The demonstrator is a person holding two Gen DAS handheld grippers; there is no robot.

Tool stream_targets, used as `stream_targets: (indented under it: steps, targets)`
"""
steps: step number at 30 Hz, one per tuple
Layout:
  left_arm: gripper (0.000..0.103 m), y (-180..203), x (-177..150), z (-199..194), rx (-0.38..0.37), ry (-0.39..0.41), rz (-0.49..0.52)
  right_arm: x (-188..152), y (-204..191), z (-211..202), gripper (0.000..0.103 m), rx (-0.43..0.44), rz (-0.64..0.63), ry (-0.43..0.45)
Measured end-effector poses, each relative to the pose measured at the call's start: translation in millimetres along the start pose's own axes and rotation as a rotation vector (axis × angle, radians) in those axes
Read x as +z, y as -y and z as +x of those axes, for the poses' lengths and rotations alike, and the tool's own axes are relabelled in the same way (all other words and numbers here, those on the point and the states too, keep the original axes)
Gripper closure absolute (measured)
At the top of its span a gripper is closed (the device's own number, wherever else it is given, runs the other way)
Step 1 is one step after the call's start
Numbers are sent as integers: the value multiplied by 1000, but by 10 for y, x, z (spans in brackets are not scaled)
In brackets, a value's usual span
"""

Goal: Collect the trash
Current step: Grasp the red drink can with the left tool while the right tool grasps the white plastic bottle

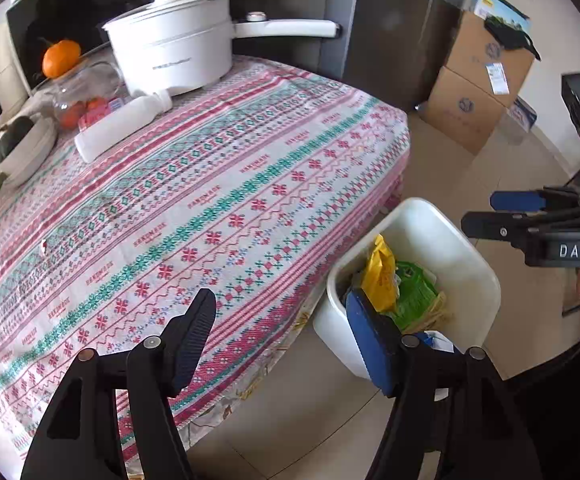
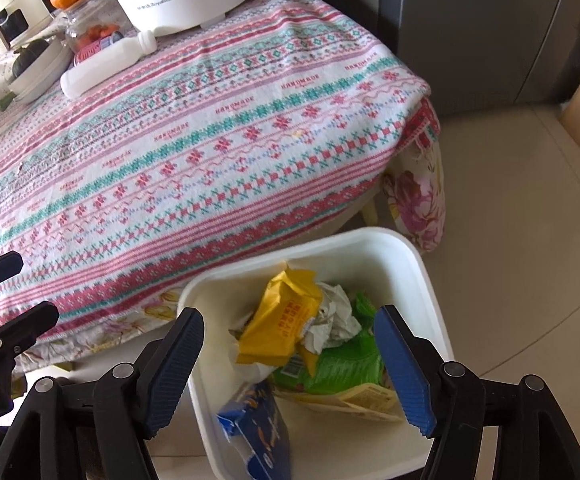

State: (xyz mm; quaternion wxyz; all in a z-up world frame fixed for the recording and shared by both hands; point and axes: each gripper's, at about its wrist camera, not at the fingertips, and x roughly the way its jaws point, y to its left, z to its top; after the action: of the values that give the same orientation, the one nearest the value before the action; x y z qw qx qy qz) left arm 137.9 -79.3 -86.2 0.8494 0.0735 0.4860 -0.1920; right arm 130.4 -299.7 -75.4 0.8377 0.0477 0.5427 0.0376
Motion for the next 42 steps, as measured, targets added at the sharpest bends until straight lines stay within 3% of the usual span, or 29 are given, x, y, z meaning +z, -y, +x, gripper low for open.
stream_targets:
  steps: [6,15,22,26,30,32,39,42]
  targets:
    - [26,-510,133,-51,-7,4,-146,152,-245,-2,26,11,-16,30]
    - [26,-1487,654,30,82,33,-199,423,-670,140,26,-4,-81,53]
    - [26,-2367,1420,472,179,106,-68,747,-916,321,25,38,-140,67]
    - [27,-2744,1779,934,194,98,-3,978,-1071,513,25,19,-198,74]
    - [28,-2911,1994,1360,203,82,95,961,-1107,689,25,69,-215,71]
    - [29,-2997,2088,1438,155,121,107,921,-1085,789,25,73,-221,33]
    - [28,-3175,2314,1787,-76,82,93,894,-950,978,25,105,-172,3]
    - [29,-3198,2325,1895,-130,65,62,875,-963,1037,25,115,-175,-12]
